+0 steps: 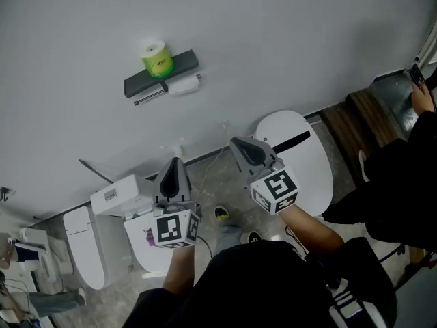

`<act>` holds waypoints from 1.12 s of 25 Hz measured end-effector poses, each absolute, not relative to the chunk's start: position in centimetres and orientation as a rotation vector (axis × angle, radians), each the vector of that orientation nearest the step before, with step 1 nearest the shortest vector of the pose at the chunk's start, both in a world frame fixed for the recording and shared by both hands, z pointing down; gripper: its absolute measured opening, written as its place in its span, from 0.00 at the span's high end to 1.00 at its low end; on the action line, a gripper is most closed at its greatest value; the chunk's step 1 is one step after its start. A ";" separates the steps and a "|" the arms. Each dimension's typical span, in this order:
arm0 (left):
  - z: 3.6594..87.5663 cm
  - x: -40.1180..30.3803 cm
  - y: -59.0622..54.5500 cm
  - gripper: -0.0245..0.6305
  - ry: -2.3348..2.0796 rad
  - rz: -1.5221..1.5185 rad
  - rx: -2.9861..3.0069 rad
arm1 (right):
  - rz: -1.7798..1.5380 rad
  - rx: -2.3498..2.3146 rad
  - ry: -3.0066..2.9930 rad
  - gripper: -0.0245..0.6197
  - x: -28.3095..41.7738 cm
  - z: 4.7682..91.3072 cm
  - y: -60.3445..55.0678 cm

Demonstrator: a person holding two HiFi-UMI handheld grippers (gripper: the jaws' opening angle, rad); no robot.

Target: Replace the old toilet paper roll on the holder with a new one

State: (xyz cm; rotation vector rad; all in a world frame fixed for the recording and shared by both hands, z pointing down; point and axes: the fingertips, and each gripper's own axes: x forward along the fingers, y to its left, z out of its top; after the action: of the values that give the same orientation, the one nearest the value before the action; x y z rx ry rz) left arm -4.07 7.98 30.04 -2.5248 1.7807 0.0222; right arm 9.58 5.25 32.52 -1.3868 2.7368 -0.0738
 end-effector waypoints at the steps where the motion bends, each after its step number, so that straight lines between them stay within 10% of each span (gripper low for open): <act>1: 30.1 -4.3 7.3 0.93 1.779 0.021 -2.529 | -0.076 -1.388 2.738 0.93 9.3 32.6 4.6; 28: 29.2 -11.5 -7.9 0.93 1.625 0.087 -2.657 | -0.016 -1.569 2.677 0.93 1.5 30.9 -9.1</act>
State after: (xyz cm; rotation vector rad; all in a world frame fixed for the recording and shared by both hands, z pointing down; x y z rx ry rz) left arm -11.48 -7.88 29.22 -2.6569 1.6254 0.0867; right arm 1.51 -9.11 30.92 -1.5690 2.6774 -0.0164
